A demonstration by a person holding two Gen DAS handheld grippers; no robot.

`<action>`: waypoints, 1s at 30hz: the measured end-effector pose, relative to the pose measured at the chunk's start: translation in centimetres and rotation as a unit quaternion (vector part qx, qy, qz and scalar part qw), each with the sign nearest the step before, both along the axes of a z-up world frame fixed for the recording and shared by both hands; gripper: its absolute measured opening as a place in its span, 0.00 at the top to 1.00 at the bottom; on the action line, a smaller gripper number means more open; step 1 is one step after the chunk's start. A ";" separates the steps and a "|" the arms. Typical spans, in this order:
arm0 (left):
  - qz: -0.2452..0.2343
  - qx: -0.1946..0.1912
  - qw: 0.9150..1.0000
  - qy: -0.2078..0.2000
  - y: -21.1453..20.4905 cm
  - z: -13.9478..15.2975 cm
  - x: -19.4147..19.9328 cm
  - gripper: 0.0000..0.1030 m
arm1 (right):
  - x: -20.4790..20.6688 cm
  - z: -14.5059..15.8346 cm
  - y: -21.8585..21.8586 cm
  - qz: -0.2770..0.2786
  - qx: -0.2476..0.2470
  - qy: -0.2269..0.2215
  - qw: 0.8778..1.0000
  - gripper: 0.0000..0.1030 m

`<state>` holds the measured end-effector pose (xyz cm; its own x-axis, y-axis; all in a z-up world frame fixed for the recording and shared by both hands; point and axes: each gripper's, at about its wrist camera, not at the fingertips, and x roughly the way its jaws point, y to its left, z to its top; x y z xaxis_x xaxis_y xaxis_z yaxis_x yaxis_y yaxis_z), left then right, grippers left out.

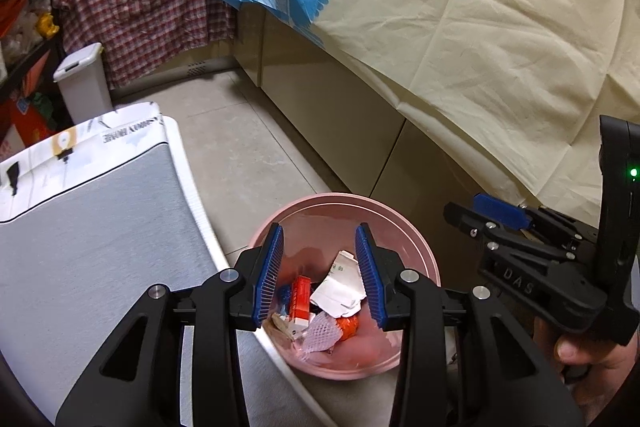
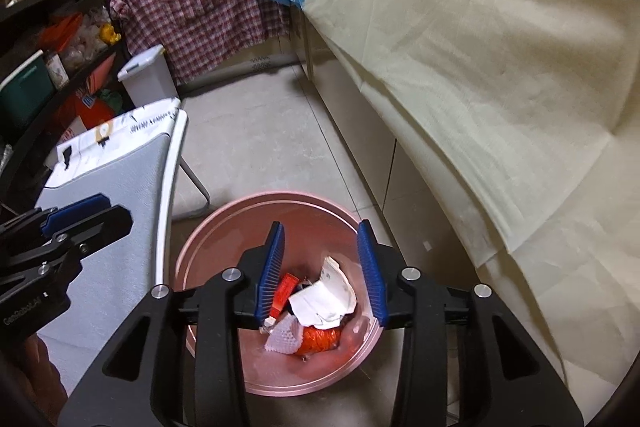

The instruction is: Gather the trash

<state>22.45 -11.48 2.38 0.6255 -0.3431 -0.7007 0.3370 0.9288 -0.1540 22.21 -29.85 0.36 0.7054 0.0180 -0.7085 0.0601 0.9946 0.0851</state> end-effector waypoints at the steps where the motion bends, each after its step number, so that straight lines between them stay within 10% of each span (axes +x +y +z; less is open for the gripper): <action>1: 0.002 0.000 1.000 -0.002 0.2 0.2 -0.4 0.63 | -0.6 0.5 0.0 0.000 0.001 -0.012 1.000 0.56; 18: 0.079 -0.002 0.997 -0.027 4.9 1.4 -11.6 0.32 | -12.8 4.8 1.9 0.000 -0.016 -0.078 0.997 0.08; 30: 0.104 0.008 0.992 -0.066 4.6 1.5 -18.4 0.17 | -17.7 4.5 2.5 0.002 -0.041 -0.074 0.996 0.07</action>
<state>4.03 -6.88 3.85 0.7686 -0.1870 -0.6118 0.1544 0.9823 -0.1062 4.49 -27.34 4.82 0.8024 -0.0327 -0.5959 0.0487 0.9988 0.0107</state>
